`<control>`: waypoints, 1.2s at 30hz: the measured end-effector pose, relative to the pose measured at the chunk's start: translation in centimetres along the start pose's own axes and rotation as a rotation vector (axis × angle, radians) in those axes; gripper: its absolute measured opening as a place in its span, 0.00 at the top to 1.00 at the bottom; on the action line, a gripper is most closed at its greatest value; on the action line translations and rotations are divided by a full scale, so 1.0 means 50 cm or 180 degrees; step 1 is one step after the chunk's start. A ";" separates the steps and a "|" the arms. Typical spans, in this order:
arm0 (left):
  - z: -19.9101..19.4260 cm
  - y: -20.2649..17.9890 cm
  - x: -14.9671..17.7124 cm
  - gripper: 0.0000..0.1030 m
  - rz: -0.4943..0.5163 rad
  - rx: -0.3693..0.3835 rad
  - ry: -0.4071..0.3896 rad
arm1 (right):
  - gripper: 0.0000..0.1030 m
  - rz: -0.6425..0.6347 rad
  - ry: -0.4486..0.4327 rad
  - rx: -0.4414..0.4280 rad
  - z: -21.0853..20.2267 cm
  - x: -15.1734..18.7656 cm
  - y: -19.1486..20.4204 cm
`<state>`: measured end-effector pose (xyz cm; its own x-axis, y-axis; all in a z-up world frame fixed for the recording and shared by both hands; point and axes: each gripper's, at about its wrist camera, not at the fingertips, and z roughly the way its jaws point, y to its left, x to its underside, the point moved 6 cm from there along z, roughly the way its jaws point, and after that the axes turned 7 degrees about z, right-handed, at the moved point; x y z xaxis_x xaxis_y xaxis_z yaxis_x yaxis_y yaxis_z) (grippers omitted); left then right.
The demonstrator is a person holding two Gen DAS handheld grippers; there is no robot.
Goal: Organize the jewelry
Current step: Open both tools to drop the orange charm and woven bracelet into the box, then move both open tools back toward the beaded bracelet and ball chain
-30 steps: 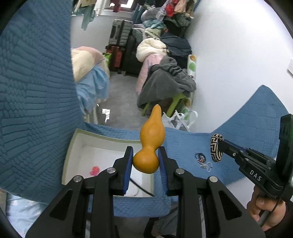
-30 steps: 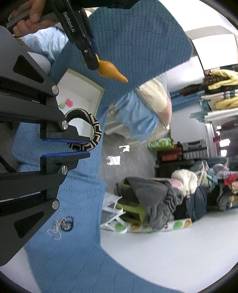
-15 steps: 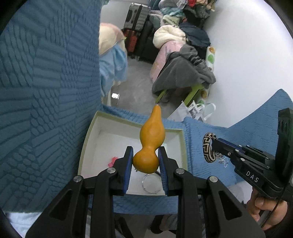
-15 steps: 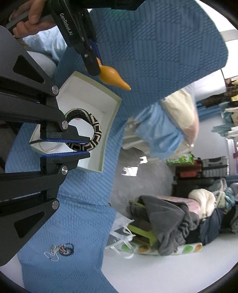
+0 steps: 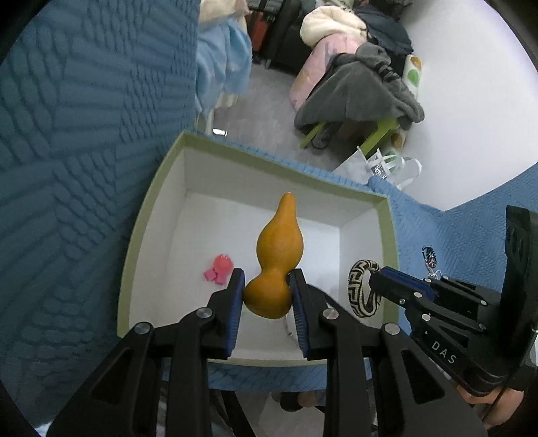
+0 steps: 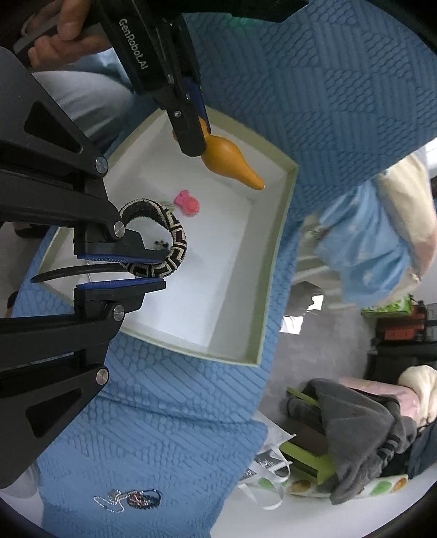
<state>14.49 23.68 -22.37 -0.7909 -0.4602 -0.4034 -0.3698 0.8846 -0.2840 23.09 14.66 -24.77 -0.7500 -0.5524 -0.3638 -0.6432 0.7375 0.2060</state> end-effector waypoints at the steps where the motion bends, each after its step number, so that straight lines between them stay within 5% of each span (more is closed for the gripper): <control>1: 0.006 0.003 0.003 0.72 -0.0012 -0.0011 0.0031 | 0.93 -0.0025 0.0025 0.0007 0.005 0.003 0.001; 9: 0.007 0.023 0.016 0.72 -0.0094 -0.0086 0.0096 | 0.92 -0.0050 0.0180 0.0036 0.031 0.020 -0.005; 11: 0.000 0.026 0.017 0.71 -0.0124 -0.0075 0.0074 | 0.81 -0.0036 0.0203 0.0033 0.030 0.020 -0.006; 13: -0.007 0.027 0.017 0.52 -0.0168 -0.0093 0.0072 | 0.77 -0.0018 0.0174 0.0011 0.021 0.017 -0.007; 16: -0.031 0.025 0.013 0.40 -0.0174 -0.0209 0.0029 | 0.76 -0.0007 0.0094 0.0038 0.001 0.009 -0.010; 36: -0.274 -0.147 -0.021 0.39 0.0280 -0.0157 -0.0814 | 0.76 -0.0018 -0.0947 -0.0041 -0.304 0.010 -0.025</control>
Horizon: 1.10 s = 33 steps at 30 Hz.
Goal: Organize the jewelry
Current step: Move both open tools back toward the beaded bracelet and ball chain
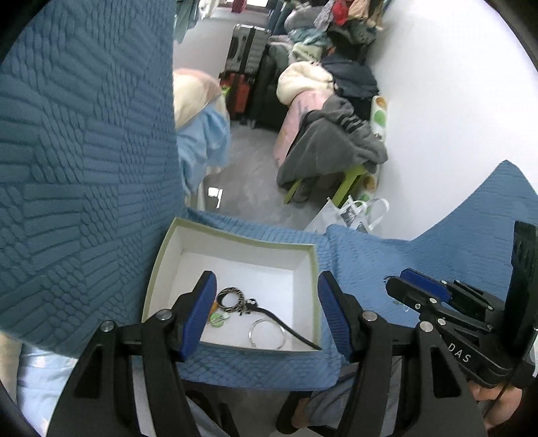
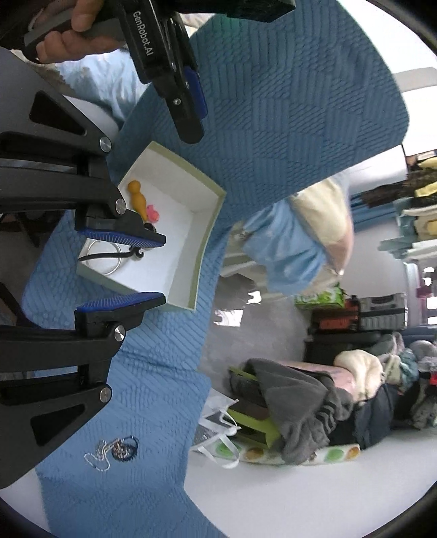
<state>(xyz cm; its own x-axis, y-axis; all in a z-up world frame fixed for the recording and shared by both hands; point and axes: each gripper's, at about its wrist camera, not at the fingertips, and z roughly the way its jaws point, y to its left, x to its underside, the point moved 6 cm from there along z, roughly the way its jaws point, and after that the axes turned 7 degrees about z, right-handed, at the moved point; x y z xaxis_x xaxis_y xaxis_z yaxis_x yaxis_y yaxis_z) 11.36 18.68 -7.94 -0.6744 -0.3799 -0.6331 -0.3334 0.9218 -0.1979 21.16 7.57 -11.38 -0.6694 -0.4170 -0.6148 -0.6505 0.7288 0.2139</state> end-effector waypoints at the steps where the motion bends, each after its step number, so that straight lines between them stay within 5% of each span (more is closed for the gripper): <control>1: -0.010 -0.008 -0.003 0.39 0.0007 0.0010 -0.0037 | 0.76 0.0008 -0.0031 0.0004 -0.013 0.000 -0.003; 15: -0.082 -0.149 -0.016 0.39 0.0289 0.0294 -0.0334 | 0.76 0.0299 -0.0521 0.0170 -0.181 0.035 -0.106; 33: -0.037 -0.368 0.044 0.39 0.0586 0.0795 -0.0227 | 0.76 0.0793 -0.0807 0.0597 -0.321 0.162 -0.315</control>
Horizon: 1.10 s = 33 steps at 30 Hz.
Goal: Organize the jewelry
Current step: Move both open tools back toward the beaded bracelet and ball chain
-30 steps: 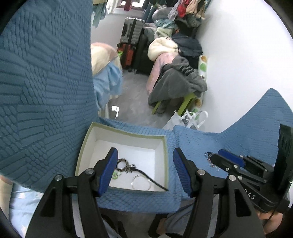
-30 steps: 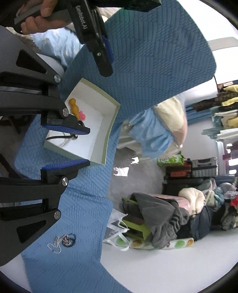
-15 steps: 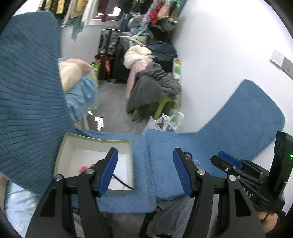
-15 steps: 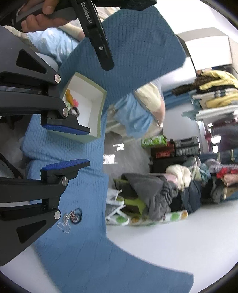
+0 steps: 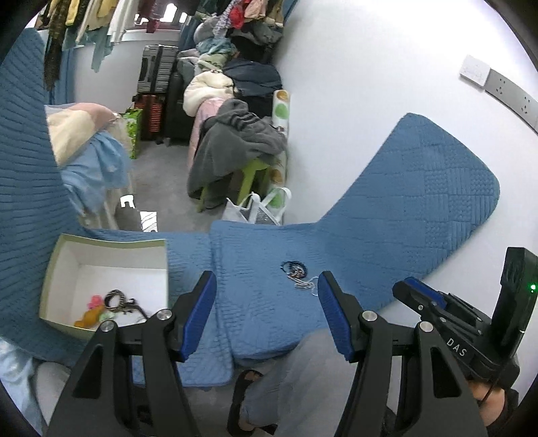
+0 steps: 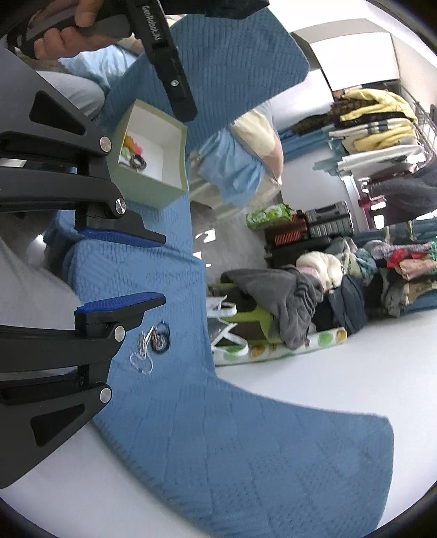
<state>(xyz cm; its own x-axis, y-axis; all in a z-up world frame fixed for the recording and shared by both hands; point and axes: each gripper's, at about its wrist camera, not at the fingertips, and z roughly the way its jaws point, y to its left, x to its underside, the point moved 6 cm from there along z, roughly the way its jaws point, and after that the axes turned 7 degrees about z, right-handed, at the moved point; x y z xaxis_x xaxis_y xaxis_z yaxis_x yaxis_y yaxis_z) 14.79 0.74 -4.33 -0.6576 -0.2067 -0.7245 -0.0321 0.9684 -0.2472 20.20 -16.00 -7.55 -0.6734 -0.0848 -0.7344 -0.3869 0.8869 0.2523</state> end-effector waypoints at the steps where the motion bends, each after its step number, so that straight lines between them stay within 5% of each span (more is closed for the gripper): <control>1: 0.005 -0.009 0.001 0.39 0.0017 0.0019 0.0012 | 0.76 0.0013 -0.0001 0.0029 -0.004 0.000 -0.013; 15: 0.136 -0.101 0.034 0.39 0.0239 0.0165 0.0444 | 0.76 0.0380 0.0145 0.0277 0.008 0.066 -0.180; 33: 0.432 -0.119 0.055 0.39 0.0153 0.0349 0.1030 | 0.76 0.0442 0.0711 0.0249 0.225 0.066 -0.325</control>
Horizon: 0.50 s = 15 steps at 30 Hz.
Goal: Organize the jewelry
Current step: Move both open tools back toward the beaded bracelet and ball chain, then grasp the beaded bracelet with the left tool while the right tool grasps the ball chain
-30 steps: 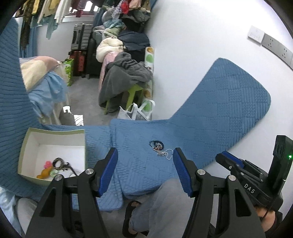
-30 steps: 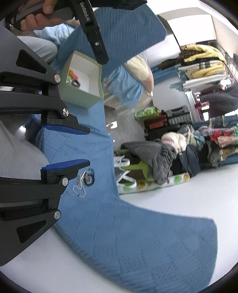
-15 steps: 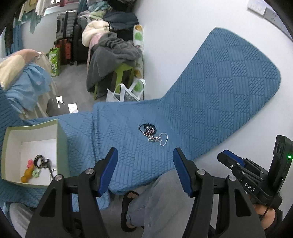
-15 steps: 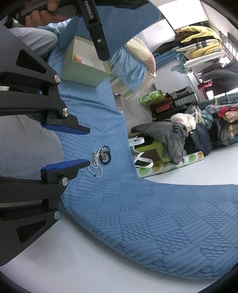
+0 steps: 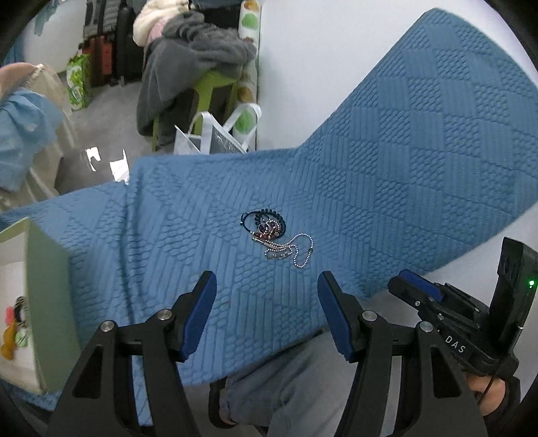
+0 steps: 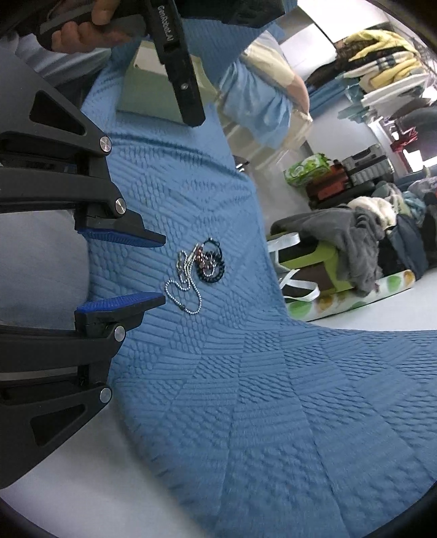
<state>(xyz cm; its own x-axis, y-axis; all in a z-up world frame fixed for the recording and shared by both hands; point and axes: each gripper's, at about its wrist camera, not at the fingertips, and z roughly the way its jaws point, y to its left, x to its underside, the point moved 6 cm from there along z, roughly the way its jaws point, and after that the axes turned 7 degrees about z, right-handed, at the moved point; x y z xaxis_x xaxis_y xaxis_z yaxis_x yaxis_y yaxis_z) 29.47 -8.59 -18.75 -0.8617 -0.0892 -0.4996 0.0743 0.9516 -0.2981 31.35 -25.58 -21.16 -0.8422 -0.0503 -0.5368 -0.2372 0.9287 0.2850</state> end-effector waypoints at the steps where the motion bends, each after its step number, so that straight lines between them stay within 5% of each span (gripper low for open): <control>1: 0.014 0.001 -0.003 0.39 0.0002 0.0023 0.0023 | 0.76 -0.0003 0.0039 -0.0007 0.018 -0.006 -0.007; 11: 0.218 0.034 -0.040 0.45 -0.0052 0.0196 0.0337 | 0.76 -0.0086 0.0493 -0.0053 0.180 -0.030 -0.064; 15: 0.272 0.038 -0.050 0.59 0.0028 0.0287 0.0441 | 0.76 -0.0097 0.0647 -0.0125 0.237 -0.031 -0.080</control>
<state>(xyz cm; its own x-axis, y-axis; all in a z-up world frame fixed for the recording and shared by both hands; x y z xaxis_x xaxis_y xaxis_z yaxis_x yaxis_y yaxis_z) 38.59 -10.58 -29.15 -0.9213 -0.0335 -0.3873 0.1216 0.9215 -0.3690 39.36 -24.86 -30.88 -0.9138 -0.1550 -0.3755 -0.2794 0.9108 0.3039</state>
